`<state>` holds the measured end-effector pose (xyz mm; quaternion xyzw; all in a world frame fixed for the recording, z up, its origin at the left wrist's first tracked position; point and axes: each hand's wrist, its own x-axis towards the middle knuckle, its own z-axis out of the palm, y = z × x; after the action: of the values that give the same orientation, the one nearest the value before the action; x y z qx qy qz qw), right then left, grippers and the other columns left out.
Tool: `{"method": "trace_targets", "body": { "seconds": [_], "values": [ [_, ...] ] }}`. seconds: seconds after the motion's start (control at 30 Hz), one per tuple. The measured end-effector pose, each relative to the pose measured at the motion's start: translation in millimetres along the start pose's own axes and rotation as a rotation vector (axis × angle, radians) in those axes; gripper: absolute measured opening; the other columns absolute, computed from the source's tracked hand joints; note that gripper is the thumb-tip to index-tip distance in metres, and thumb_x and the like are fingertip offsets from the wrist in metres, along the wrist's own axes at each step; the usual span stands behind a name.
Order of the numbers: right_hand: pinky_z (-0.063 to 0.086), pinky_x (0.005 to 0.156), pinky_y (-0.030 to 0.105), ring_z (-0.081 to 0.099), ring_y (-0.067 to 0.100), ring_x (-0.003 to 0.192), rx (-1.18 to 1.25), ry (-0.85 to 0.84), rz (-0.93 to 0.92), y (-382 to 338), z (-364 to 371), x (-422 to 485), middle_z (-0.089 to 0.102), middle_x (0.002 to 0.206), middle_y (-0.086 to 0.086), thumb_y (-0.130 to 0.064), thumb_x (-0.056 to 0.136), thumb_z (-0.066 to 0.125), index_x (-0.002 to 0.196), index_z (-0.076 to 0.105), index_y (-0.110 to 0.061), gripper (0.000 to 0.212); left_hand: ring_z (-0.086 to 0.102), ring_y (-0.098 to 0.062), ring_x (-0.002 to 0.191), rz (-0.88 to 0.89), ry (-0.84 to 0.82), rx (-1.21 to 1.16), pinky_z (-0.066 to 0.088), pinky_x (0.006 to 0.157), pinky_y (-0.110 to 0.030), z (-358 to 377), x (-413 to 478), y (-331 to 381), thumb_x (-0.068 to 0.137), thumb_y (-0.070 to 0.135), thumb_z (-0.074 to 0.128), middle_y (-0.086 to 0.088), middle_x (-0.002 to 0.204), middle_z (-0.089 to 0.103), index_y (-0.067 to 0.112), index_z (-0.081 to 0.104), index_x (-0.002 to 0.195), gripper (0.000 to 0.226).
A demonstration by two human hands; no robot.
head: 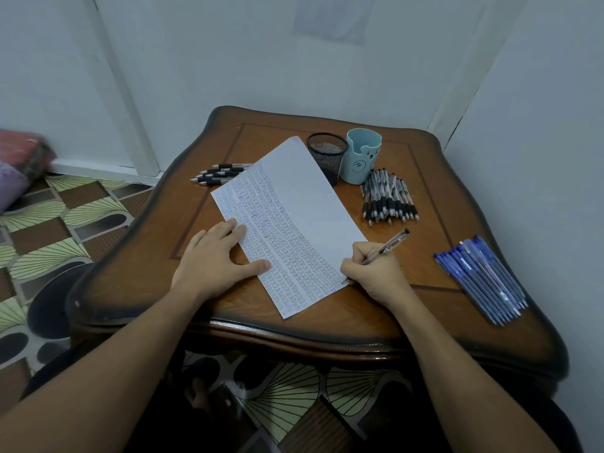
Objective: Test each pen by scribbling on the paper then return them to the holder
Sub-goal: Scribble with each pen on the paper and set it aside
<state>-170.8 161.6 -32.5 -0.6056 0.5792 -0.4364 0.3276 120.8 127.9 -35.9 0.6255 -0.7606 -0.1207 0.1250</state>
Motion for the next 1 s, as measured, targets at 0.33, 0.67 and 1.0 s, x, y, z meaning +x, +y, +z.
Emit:
{"method": "trace_targets", "body": {
  "seconds": [0.33,0.67,1.0],
  "values": [
    [0.037,0.056,0.032,0.044,0.018,0.051,0.016,-0.003,-0.006,1.7,-1.6,0.0,0.036,0.046,-0.006,-0.007,0.070,0.065,0.048,0.036,-0.022,0.039,0.013,-0.006,0.146,0.007,0.004,0.001,0.005,0.119,-0.036,-1.3,-1.2,0.5,0.058,0.096,0.027,0.010,0.160,0.019,0.030,0.029,0.150,0.114],
    [0.044,0.056,0.037,0.051,0.020,0.051,0.025,-0.008,0.020,0.9,-1.4,0.7,0.035,0.048,-0.002,-0.012,0.066,0.064,0.048,0.035,-0.021,0.035,0.013,-0.007,0.146,0.003,-0.008,0.003,0.005,0.120,-0.037,-1.3,-0.6,0.5,0.058,0.096,0.026,0.010,0.160,0.018,0.030,0.028,0.151,0.114],
    [0.035,0.056,0.031,0.038,0.014,0.049,0.010,0.006,-0.007,1.4,-0.4,0.1,0.032,0.048,-0.005,-0.009,0.067,0.063,0.049,0.033,-0.021,0.037,0.012,-0.008,0.147,-0.001,-0.022,0.015,0.004,0.120,-0.037,-1.7,-0.5,-0.1,0.057,0.097,0.024,0.010,0.160,0.017,0.032,0.027,0.151,0.114]
  ]
}}
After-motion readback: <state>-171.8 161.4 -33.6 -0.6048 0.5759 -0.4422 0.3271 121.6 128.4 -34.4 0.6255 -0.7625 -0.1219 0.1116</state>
